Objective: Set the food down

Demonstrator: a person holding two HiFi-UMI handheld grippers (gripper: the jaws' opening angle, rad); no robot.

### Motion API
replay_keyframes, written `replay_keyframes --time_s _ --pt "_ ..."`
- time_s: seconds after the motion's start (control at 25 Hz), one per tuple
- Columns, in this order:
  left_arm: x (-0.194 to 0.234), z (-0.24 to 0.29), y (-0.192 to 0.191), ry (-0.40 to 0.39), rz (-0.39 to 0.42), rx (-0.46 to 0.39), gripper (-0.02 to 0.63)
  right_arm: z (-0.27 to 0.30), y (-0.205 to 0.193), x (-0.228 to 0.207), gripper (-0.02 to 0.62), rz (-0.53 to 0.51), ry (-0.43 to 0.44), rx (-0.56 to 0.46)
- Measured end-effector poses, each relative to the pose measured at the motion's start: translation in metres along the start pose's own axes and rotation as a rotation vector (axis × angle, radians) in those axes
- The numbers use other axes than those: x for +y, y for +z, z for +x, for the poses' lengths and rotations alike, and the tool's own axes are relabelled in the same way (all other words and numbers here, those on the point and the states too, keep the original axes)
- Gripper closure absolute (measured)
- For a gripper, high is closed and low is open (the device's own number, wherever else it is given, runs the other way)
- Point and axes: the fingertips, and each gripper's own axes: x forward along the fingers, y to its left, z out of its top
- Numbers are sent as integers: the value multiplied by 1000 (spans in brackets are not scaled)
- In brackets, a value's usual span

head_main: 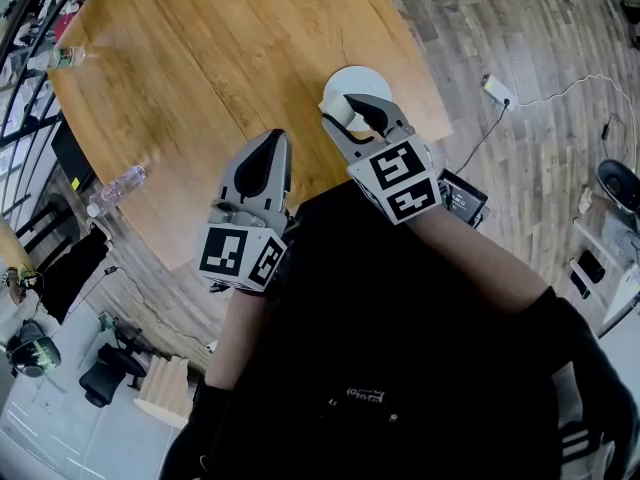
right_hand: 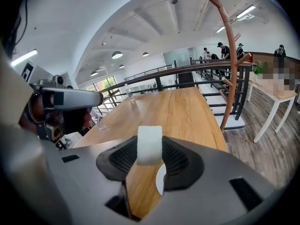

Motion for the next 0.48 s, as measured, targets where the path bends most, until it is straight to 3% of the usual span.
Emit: replay_keyframes --time_s 0.48 --pt "-7 -1 -11 -23 14 55 603 20 -43 -19 428 25 -33 75"
